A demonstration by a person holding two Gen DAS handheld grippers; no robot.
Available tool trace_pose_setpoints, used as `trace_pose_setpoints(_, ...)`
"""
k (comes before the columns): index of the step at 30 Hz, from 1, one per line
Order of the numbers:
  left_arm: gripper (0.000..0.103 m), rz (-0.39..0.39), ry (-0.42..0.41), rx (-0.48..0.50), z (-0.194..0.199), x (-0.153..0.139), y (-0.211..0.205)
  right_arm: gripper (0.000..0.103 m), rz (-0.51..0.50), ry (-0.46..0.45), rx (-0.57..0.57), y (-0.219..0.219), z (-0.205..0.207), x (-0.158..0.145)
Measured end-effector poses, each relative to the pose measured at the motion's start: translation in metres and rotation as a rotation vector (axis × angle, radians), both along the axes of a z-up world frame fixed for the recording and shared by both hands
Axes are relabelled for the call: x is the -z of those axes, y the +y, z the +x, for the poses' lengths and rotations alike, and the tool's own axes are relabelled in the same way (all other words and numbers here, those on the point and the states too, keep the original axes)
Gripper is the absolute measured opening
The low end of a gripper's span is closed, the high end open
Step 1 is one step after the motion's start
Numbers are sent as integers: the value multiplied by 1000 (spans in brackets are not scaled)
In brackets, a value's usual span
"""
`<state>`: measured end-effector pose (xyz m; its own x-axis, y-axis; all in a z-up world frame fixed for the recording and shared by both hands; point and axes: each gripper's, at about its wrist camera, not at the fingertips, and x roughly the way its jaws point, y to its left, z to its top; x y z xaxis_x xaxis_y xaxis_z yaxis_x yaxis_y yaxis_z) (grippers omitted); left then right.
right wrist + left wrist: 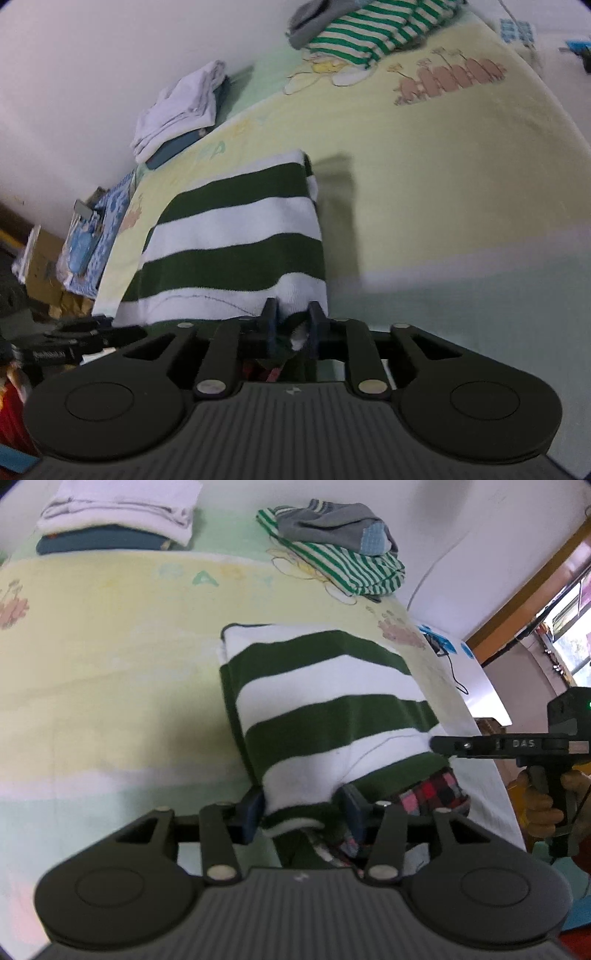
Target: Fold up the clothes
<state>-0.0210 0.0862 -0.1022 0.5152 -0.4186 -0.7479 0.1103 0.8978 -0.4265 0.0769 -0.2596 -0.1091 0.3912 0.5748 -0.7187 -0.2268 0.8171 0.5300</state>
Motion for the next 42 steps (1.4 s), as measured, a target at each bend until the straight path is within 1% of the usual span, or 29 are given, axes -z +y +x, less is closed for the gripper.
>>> trace_pose_setpoints(1,53,12,-12,-2,-2,-5,2,41,-26,-42,-2,-1,-4,-9)
trace_pose_setpoints(2,52,25,-25,-4,-3,-10,4,41,-60,-105,-10,-1,-11,-20)
trace_pose_setpoints(3,50,49,-42,-2,-6,-16,5,41,-89,-167,-36,1,-19,-31)
trace_pose_setpoints(4,50,86,-66,4,-11,-23,6,41,-115,-230,-72,3,-28,-41)
trace_pose_setpoints(6,55,151,-112,31,-21,-37,7,41,-161,-324,-231,15,-48,-57)
trace_pose_setpoints(7,55,170,-127,50,-25,-44,7,41,-182,-367,-320,21,-59,-64)
trace_pose_setpoints(10,55,189,-166,129,-33,-61,0,39,-259,-471,-584,47,-90,-74)
trace_pose_setpoints(13,58,196,-191,246,-38,-68,-17,39,-348,-547,-752,71,-102,-68)
trace_pose_setpoints(15,58,211,-193,322,-40,-65,-32,37,-392,-579,-820,82,-102,-59)
trace_pose_setpoints(17,58,230,-192,396,-41,-60,-46,35,-408,-568,-873,89,-96,-49)
trace_pose_setpoints(18,58,240,-191,433,-42,-57,-54,29,-415,-564,-891,92,-94,-46)
trace_pose_setpoints(19,58,250,-191,470,-42,-55,-61,18,-418,-560,-904,93,-94,-45)
trace_pose_setpoints(21,56,269,-189,544,-44,-50,-76,11,-411,-544,-917,93,-90,-46)
trace_pose_setpoints(22,54,278,-189,566,-42,-48,-81,9,-399,-534,-913,92,-88,-49)
trace_pose_setpoints(24,53,289,-187,578,-37,-45,-83,8,-374,-518,-904,90,-82,-54)
trace_pose_setpoints(27,52,281,-174,556,-30,-43,-78,7,-333,-495,-863,85,-77,-55)
trace_pose_setpoints(29,49,276,-165,542,-25,-41,-74,6,-295,-474,-828,81,-72,-55)
trace_pose_setpoints(30,49,273,-161,535,-22,-40,-73,5,-277,-465,-803,79,-69,-54)
trace_pose_setpoints(31,45,270,-156,528,-19,-39,-71,0,-258,-458,-772,77,-66,-54)
trace_pose_setpoints(33,39,265,-148,514,-14,-37,-68,0,-228,-447,-695,71,-57,-53)
trace_pose_setpoints(36,38,257,-134,493,-7,-34,-63,0,-234,-423,-608,66,-44,-48)
trace_pose_setpoints(37,38,262,-139,490,-7,-36,-63,2,-239,-411,-600,66,-43,-48)
trace_pose_setpoints(39,40,287,-167,491,-14,-43,-65,11,-244,-397,-631,69,-50,-53)
trace_pose_setpoints(40,48,295,-181,496,-19,-46,-66,16,-246,-391,-652,71,-54,-55)
trace_pose_setpoints(41,52,297,-191,502,-23,-49,-67,21,-233,-385,-670,72,-59,-58)
trace_pose_setpoints(42,54,295,-197,507,-27,-50,-68,32,-212,-376,-680,73,-63,-59)
